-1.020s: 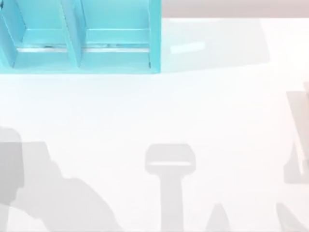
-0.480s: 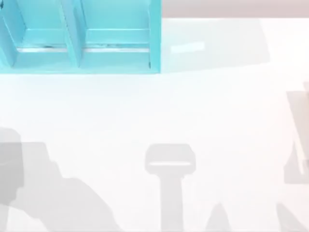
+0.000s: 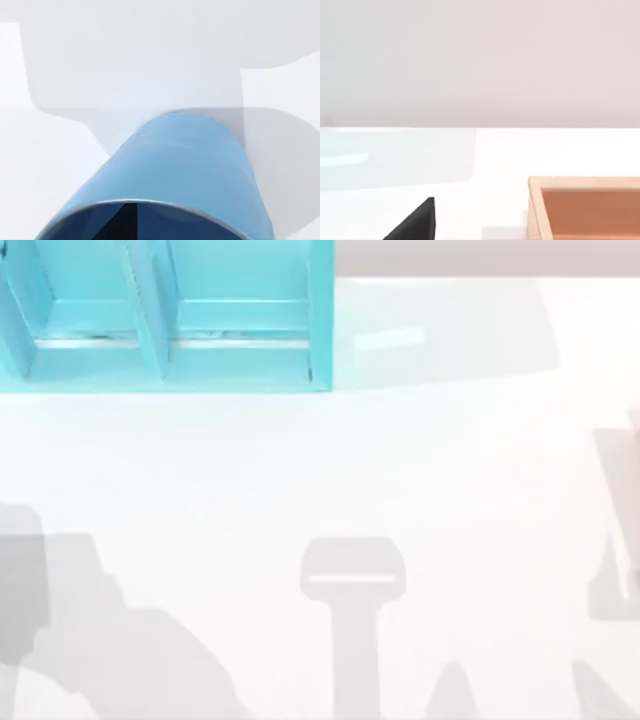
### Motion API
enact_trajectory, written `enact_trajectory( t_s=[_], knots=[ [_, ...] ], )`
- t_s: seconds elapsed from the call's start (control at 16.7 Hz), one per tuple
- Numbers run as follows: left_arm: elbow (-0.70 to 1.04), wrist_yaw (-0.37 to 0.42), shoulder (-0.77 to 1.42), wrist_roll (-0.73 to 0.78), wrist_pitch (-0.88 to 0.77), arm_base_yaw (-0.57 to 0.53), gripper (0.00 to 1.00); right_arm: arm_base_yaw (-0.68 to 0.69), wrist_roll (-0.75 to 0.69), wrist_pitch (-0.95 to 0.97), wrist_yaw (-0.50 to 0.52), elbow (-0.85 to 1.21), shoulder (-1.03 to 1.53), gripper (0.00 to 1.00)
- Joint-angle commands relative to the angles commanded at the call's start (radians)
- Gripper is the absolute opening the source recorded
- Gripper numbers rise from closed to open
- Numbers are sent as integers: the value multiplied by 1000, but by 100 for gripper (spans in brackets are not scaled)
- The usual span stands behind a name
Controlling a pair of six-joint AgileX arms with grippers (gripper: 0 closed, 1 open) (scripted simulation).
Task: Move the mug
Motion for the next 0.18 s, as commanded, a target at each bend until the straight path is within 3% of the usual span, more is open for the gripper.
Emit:
enact_trajectory(
  t_s=[0.18],
  knots=[
    [0,0,0,0,0,0,100,0,0,0,0,0,0,100]
  ],
)
